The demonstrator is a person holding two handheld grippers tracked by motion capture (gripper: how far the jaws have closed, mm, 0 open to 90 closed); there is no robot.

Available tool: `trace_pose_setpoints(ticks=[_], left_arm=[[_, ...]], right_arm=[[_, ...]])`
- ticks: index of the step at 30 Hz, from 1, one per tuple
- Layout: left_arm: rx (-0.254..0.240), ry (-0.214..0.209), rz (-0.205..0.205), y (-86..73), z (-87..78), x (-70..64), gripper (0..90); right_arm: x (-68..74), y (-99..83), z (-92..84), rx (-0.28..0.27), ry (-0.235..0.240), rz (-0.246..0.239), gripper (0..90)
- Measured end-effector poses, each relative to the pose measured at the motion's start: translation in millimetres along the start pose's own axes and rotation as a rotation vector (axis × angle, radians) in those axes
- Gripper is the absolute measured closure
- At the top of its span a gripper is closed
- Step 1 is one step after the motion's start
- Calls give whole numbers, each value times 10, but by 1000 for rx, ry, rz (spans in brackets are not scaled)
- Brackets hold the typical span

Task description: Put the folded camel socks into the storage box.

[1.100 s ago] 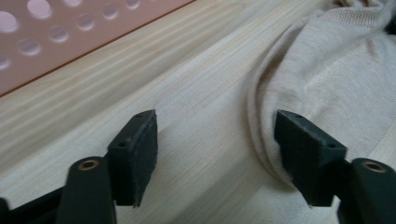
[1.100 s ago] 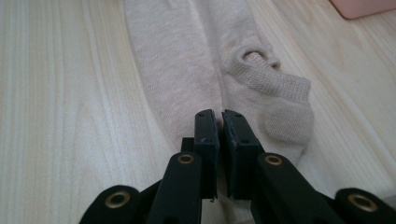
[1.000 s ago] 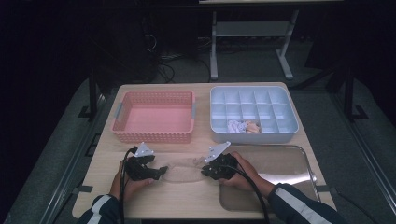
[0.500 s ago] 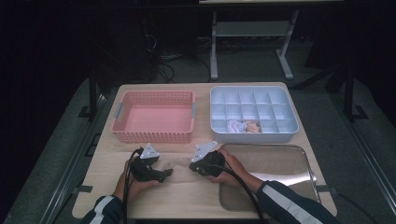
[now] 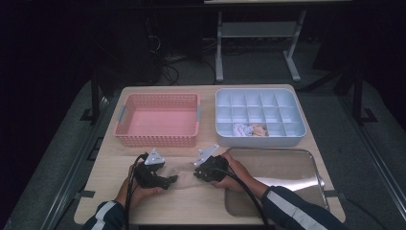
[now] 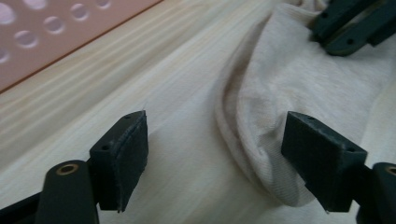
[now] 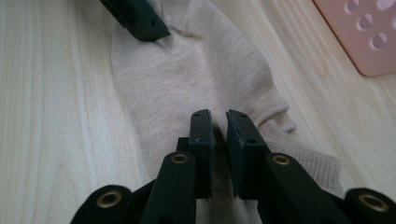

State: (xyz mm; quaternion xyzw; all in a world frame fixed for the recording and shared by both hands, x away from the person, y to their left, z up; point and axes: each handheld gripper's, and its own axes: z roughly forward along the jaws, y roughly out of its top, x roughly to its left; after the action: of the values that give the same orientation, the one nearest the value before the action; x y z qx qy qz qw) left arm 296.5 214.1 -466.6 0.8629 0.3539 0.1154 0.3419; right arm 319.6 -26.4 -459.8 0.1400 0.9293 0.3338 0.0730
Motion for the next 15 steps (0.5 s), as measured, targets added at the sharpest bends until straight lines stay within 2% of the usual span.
trace_pose_setpoints(ticks=[2,6,7,8,9,12,13,14,15], left_arm=[[8,-11,6,10,-4,-28,234],[7,-39,25,29,-14,-42,386],[6,-76,8,35,-26,-38,477],[6,-76,8,35,-26,-38,528],[3,-84,-11,27,-36,-34,554],[6,-98,-8,19,-48,-36,656],[8,-121,-28,12,-50,-31,690],[8,-121,-28,12,-50,-31,716],[11,-140,-32,11,-51,-20,742]], right_arm=[[0,-4,-2,0,0,1,801],[15,-6,-8,1,-1,8,803],[11,-4,-15,9,4,1,803],[11,-4,-15,9,4,1,803],[11,-4,-18,11,8,10,803],[6,2,-17,18,4,-1,804],[21,3,-18,18,2,9,806],[21,3,-18,18,2,9,806],[29,4,-22,21,1,12,806]])
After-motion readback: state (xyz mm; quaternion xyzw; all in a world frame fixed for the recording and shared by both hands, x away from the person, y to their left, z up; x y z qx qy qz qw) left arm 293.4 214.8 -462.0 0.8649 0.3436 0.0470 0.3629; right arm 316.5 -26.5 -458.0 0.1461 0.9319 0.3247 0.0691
